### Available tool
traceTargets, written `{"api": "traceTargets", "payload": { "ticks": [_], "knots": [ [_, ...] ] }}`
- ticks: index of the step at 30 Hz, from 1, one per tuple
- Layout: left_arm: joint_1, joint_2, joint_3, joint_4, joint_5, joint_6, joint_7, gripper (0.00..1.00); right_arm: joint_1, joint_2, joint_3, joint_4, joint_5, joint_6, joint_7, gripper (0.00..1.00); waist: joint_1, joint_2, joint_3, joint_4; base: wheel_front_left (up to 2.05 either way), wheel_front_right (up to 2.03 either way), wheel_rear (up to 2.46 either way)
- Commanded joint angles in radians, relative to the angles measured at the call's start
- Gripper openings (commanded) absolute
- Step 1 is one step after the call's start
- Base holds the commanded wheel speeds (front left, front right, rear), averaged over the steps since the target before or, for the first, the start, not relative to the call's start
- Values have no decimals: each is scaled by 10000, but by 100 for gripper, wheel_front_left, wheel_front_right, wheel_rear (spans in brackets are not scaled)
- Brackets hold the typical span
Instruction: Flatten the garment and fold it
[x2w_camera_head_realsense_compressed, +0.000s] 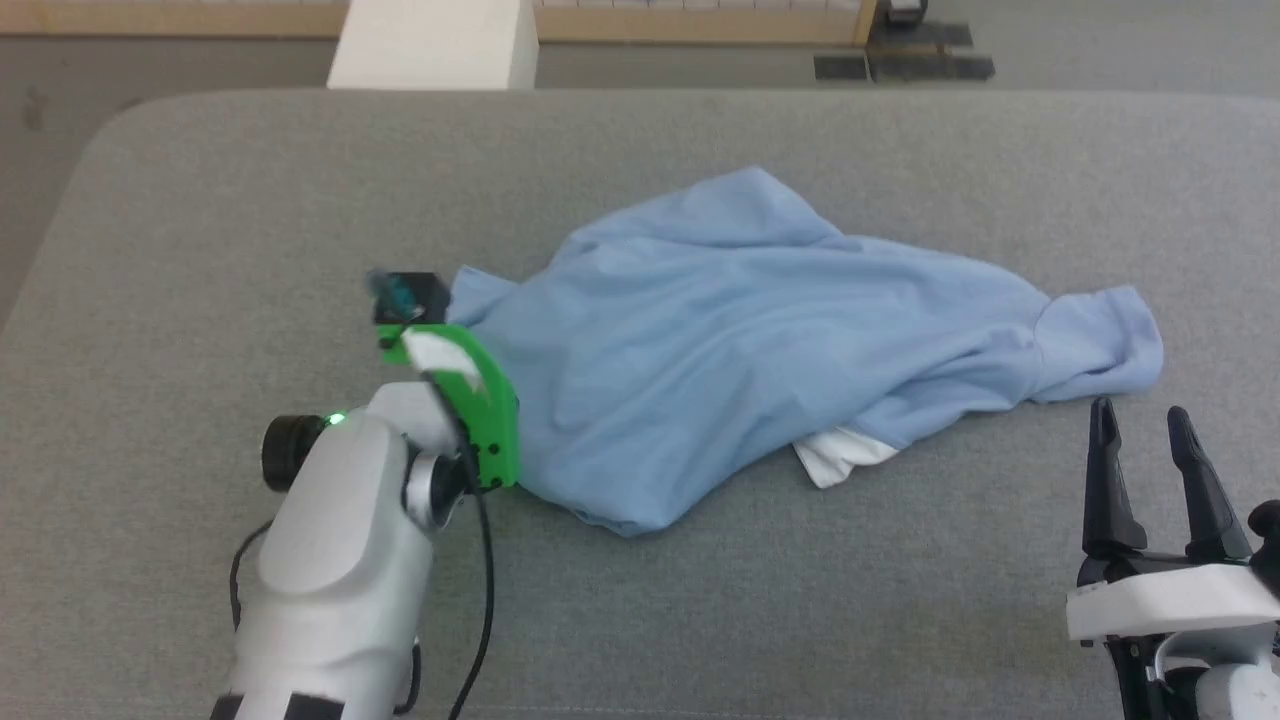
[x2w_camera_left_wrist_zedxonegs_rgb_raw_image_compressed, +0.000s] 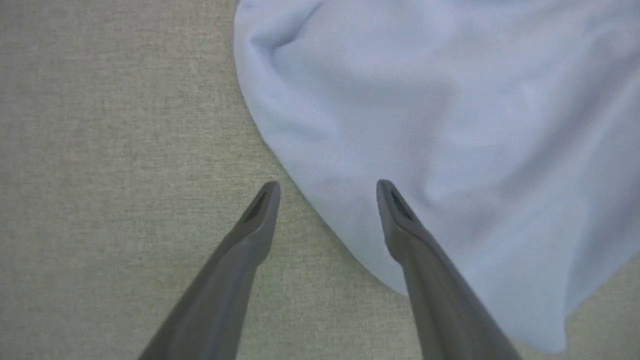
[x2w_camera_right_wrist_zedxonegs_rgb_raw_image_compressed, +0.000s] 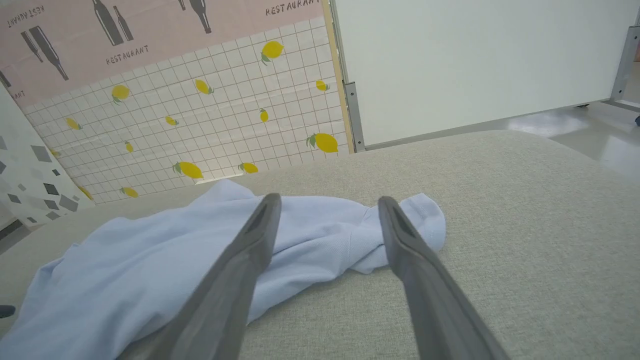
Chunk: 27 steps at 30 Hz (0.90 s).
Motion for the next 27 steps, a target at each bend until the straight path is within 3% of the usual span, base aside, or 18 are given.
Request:
{"api": "traceTargets", "payload": {
  "ticks": [1,5,8,9,10,11,19,27],
  "knots": [
    [-277,19,-186,220,101,77,635,100,-172,0,16,-45,-6,-15,-21,100,0,0,422,-176,0,0,0],
    [-499,223,-640,706,416,74,1944,100,-275,1,69,-9,-1,-15,-51,100,0,0,637,-355,0,0,0],
    [-387,210,-764,804,344,-56,2286,100,-309,1,16,27,31,-15,-94,100,0,0,706,-412,0,0,0],
    [-325,210,-799,835,318,-95,2356,58,-319,1,3,38,39,-15,-109,100,0,0,723,-422,0,0,0],
    [-288,216,-812,828,303,-116,2337,44,-324,1,-1,50,46,-15,-119,100,0,0,732,-426,0,0,0],
    [-247,210,-798,798,256,-138,2234,0,-328,1,-9,69,58,-15,-132,100,0,0,736,-418,0,0,0],
    [-348,144,-504,489,-242,-259,1479,0,-393,1,57,224,76,-15,-196,100,0,0,541,-189,0,0,0],
    [-1811,408,84,-174,-279,-42,-537,0,-624,1,590,283,143,-15,-202,100,0,0,771,-529,0,0,0]
  ]
}}
